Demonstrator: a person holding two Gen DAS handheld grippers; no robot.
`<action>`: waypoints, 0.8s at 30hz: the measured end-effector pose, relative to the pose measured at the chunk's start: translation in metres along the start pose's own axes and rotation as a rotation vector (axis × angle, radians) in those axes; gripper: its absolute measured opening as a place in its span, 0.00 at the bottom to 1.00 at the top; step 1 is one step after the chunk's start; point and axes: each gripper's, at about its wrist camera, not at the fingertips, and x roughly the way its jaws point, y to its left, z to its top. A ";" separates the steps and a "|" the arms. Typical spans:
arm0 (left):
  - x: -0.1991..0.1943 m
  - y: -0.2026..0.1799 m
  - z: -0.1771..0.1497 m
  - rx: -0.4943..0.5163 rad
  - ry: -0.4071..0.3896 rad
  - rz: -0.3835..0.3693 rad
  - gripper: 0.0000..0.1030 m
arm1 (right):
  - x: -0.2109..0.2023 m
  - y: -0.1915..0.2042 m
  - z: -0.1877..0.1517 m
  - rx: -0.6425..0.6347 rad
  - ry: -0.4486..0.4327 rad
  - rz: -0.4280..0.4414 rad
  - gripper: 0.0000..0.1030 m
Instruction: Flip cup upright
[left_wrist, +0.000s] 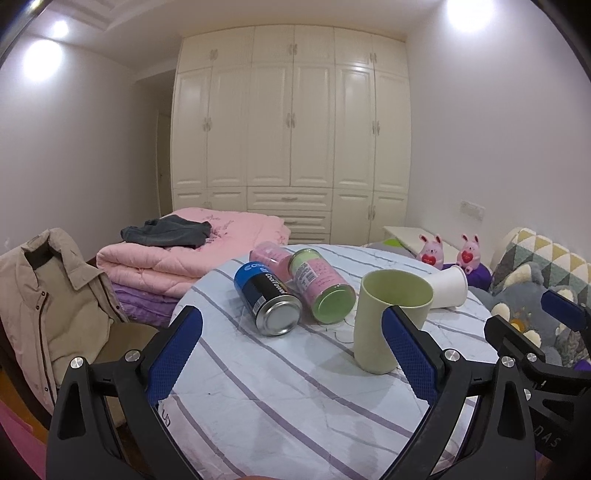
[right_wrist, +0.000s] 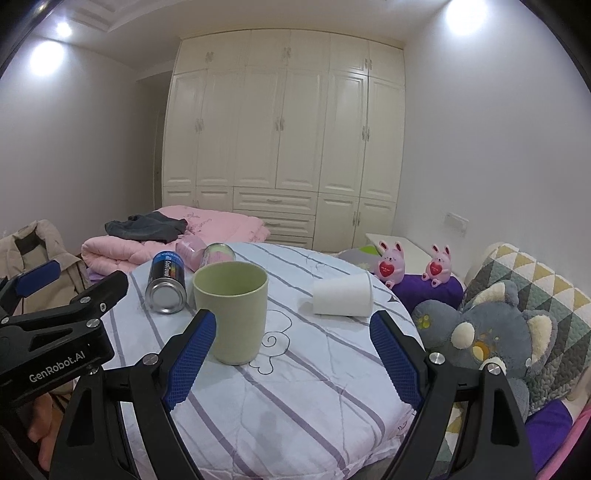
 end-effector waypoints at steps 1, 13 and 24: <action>0.000 0.000 0.000 0.002 0.003 -0.007 0.96 | 0.001 0.000 0.000 -0.002 0.002 -0.002 0.85; 0.002 -0.003 0.000 0.010 0.013 -0.014 0.96 | 0.005 -0.001 -0.001 -0.015 0.032 -0.009 0.85; 0.003 -0.002 -0.001 0.003 0.023 -0.010 0.96 | 0.009 0.001 -0.003 -0.023 0.049 -0.007 0.85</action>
